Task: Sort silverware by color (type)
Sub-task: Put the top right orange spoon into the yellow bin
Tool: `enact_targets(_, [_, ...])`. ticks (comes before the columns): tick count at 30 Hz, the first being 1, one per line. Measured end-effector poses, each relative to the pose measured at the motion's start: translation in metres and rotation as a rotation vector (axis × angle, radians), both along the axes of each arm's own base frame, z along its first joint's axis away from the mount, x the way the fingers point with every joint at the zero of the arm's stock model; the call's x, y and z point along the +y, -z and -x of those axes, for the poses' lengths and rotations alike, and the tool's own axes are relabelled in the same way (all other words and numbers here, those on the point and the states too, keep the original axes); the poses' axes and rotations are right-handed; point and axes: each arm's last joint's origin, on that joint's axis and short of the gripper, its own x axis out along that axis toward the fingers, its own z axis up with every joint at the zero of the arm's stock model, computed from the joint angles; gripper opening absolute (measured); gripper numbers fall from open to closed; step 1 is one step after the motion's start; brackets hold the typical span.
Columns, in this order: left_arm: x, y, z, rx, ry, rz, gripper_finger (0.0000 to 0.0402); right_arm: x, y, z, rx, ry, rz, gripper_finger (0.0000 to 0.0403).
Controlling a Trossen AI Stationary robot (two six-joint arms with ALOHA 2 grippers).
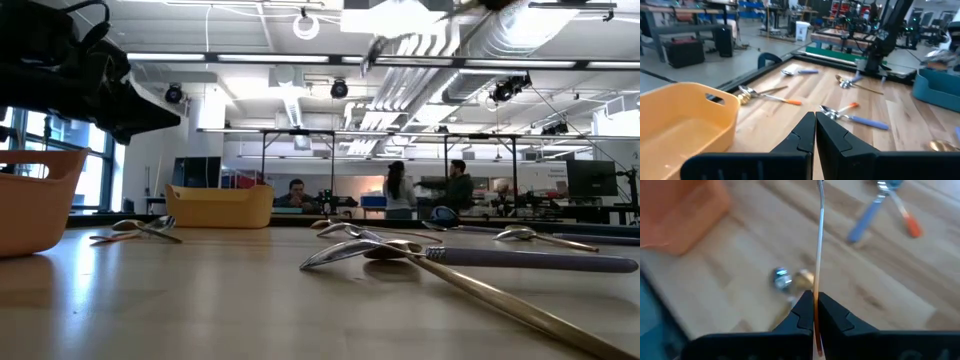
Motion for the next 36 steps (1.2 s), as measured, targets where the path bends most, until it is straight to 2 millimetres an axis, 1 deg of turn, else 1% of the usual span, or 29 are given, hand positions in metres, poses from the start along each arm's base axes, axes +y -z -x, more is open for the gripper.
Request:
enact_targets(3, [-0.002,0.002,-0.002,0.014,0.025,0.033,0.0005,0.014,0.001,0.002,-0.047,-0.076,0.049,0.0])
enact_targets(5, [-0.003,0.003,-0.004,0.027,0.041,0.039,0.0005,0.021,0.004,-0.002,-0.075,-0.119,0.062,0.0])
enact_targets(8, [-0.006,0.005,-0.005,0.041,0.068,0.044,0.0005,0.029,0.008,-0.017,-0.137,-0.18,0.06,0.0])
enact_targets(12, [-0.009,0.005,-0.007,0.046,0.109,0.048,0.0005,0.033,0.014,-0.04,-0.214,-0.26,0.097,0.0])
enact_targets(16, [-0.011,0.005,-0.007,0.047,0.129,0.047,0.0005,0.032,0.014,-0.06,-0.282,-0.351,0.184,0.0])
enact_targets(19, [-0.013,0.005,-0.008,0.042,0.142,0.067,0.0005,0.016,0.008,-0.078,-0.308,-0.422,0.275,0.0])
enact_targets(22, [-0.014,0.005,-0.008,0.039,0.154,0.079,0.0005,-0.016,0.002,-0.098,-0.285,-0.497,0.367,0.0])
enact_targets(24, [-0.015,0.005,-0.008,0.041,0.161,0.072,0.0005,-0.048,-0.001,-0.112,-0.259,-0.539,0.391,0.0])
enact_targets(28, [-0.015,0.005,-0.008,0.048,0.167,0.046,0.0005,-0.127,-0.002,-0.137,-0.196,-0.571,0.434,0.0])
enact_targets(33, [-0.015,0.005,-0.008,0.044,0.154,0.062,0.0005,-0.226,-0.023,-0.154,-0.177,-0.604,0.537,0.0])
enact_targets(36, [-0.015,0.005,-0.008,0.04,0.15,0.08,0.0005,-0.281,-0.029,-0.162,-0.145,-0.626,0.581,0.0])
